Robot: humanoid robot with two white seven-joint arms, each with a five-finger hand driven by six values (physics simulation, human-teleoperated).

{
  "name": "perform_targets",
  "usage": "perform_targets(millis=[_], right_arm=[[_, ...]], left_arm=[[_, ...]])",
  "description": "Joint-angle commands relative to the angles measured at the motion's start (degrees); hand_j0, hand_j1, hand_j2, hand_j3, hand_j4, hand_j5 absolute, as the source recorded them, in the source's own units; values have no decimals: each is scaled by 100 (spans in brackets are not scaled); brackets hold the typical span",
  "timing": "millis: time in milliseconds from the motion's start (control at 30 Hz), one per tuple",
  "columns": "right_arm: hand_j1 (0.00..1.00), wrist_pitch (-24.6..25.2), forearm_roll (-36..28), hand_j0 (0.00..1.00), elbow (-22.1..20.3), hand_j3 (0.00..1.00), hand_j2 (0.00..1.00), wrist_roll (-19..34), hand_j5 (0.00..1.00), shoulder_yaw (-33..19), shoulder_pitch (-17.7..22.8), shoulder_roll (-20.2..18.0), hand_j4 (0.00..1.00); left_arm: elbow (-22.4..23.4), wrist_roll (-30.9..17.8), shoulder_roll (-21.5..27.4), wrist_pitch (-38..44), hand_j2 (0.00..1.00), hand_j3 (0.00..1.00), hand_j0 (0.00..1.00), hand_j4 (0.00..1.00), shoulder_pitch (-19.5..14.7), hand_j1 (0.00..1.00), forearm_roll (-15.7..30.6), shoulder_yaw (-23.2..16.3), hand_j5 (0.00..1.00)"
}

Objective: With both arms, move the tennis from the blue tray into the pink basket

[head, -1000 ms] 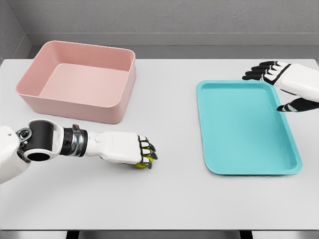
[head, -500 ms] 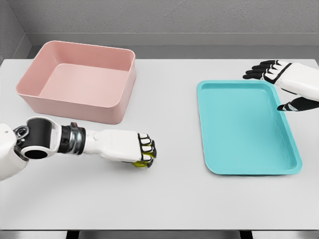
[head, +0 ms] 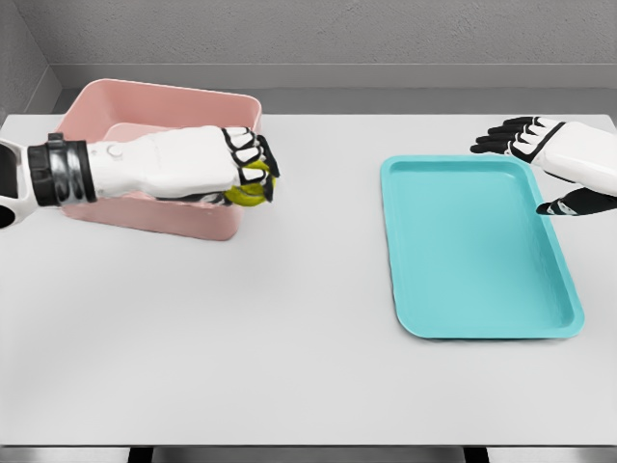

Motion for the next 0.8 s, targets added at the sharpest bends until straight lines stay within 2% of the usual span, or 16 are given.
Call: perform_targets(millis=[0,167,267,367,500,533,600,633,667,767], right_arm=[[100,17,-36,100,3,100,100,-3,100,-1,0,-6,100],[100,17,-36,100,3,100,100,-3,100,-1,0,-6,100],[100,17,-36,100,-5,100,100,-3,100,-1,0,-6,100],[100,17,-36,100,-14,100,100,-3,100,17,0,3,100],[100,17,-36,100,-14,100,100,-3,100,17,0,3,100],[100,17,-36,100,-14,100,100,-3,100,17,0,3,100],[100,17,-36,100,-14,100,100,-3,100,17,0,3,100],[100,17,-36,100,-5,100,100,-3,100,17,0,-6,100],[100,17,-36,100,-5,100,100,-3,100,17,0,-6,100],[100,17,-36,100,-5,100,100,-3,100,17,0,-6,100]], left_arm=[[440,-23,24,27,12,12,12,12,-18,12,96,309,12],[1512,-32,24,27,12,12,12,12,-255,12,34,318,12],[2514,-49,15,27,12,12,12,12,-352,12,-1,318,12],[2839,-67,-29,27,13,13,13,13,-361,13,-45,222,13],[3042,-58,-91,27,15,15,15,15,-343,15,-185,-60,15],[3095,-58,-169,27,21,21,21,21,-352,21,-185,-86,21],[3095,-49,-187,27,49,49,49,49,-352,49,-168,-86,49],[3095,-40,-187,27,94,94,94,94,-361,94,-150,-86,94],[3095,-23,-187,27,100,100,100,100,-361,100,-141,-69,100],[3103,-23,-187,27,100,100,100,100,-361,100,-124,-51,100]])
